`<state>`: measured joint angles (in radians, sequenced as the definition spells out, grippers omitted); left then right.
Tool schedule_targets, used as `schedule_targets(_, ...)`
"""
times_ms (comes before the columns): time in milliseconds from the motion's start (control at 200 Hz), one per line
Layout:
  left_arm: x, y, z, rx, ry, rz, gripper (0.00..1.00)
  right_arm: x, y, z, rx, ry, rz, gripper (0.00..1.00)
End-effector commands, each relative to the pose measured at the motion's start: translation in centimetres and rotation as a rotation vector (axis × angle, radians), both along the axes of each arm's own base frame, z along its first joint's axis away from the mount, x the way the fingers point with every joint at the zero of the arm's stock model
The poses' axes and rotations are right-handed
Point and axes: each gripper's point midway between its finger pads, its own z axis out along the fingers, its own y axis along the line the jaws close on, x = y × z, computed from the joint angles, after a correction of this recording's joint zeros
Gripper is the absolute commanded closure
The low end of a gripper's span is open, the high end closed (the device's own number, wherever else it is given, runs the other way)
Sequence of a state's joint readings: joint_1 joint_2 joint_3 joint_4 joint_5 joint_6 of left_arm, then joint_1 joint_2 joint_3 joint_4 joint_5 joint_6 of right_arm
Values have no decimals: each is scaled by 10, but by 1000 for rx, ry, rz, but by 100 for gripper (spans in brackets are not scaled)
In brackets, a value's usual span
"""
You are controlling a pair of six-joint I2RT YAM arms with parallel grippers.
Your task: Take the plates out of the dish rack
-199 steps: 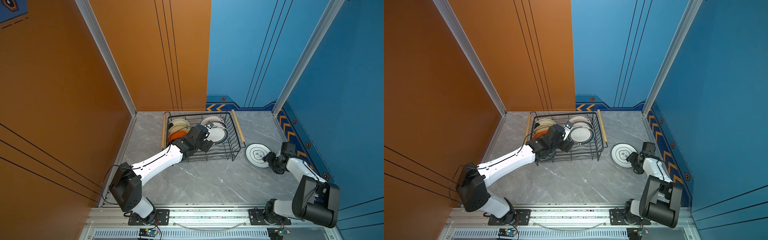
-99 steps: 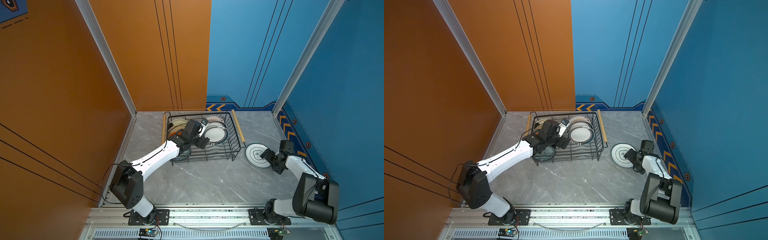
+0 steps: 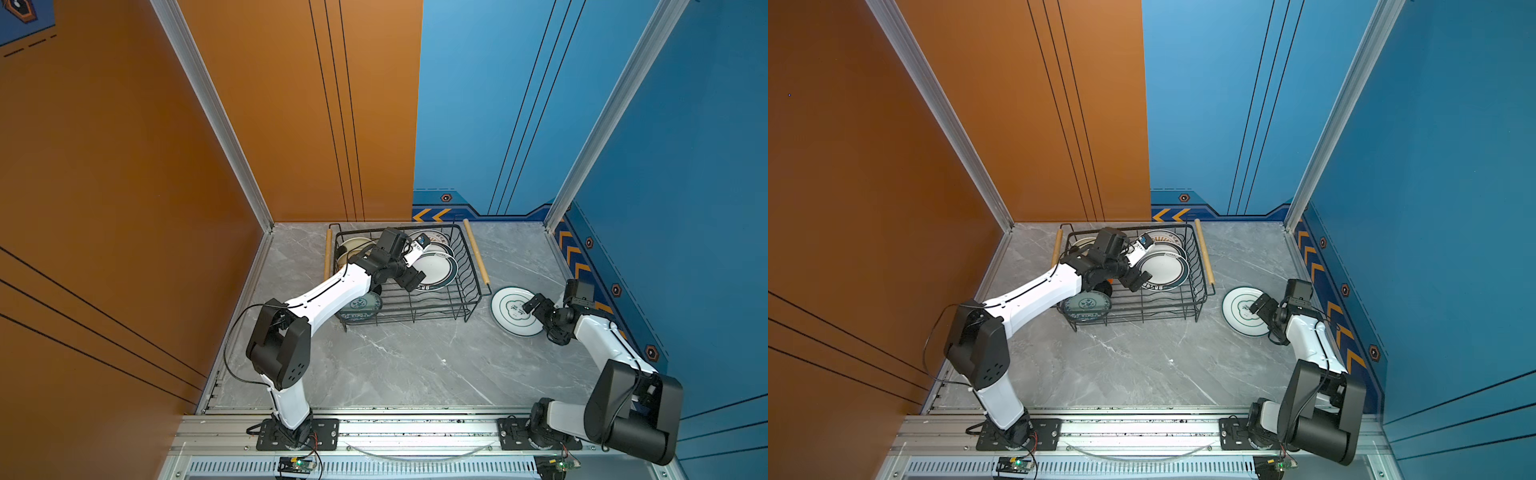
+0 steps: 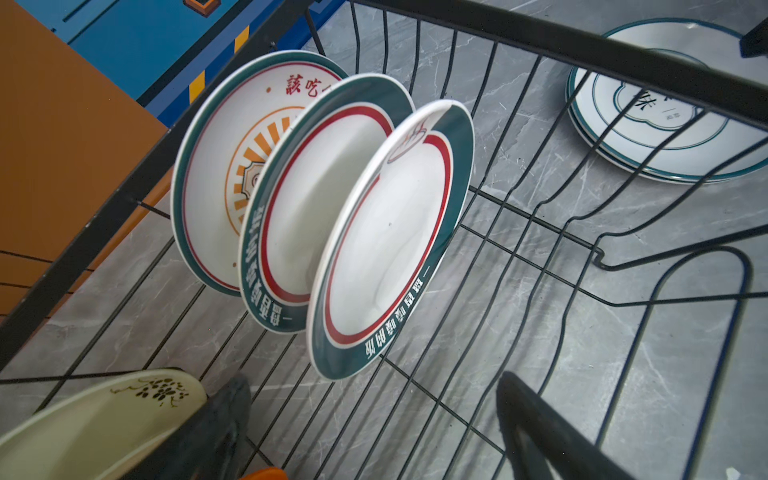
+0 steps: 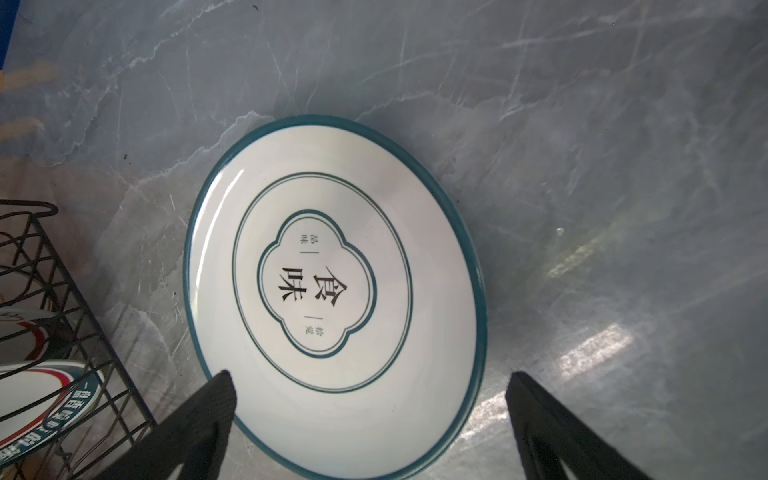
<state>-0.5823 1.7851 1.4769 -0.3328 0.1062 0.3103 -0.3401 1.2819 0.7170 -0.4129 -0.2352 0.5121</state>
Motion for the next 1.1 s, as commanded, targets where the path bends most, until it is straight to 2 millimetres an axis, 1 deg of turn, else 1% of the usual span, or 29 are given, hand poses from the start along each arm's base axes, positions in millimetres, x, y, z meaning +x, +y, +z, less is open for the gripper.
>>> schedule_targets(0,1,-7,2,-10,19,-71,10,-3,5,10,20,-21,23,0)
schedule_targets(55,2,-9,2,-5,23,-85,12,-3,5,14,20,-36,26,0)
schedule_targets(110,2,-12,0,-2,30,-102,13,-3,5,16,19,-46,28,0)
schedule_targets(120,2,-12,-1,2,31,-102,16,-3,5,17,19,-49,29,0)
schedule_targets(135,3,-13,-2,4,31,-103,17,-3,6,17,21,-50,29,0)
schedule_targets(325,9,-16,-7,9,57,-134,22,-2,9,21,35,-71,45,0)
schedule_targets(566,14,-20,-9,-16,81,-170,31,1,12,24,57,-89,53,0)
schedule_targets(791,18,-25,-18,8,123,-194,42,3,13,24,67,-100,56,0)
schedule_targets(971,24,-26,-24,25,134,-194,43,5,15,25,80,-110,61,0)
schedule_targets(1096,26,-28,-24,25,144,-206,51,6,16,25,83,-114,63,0)
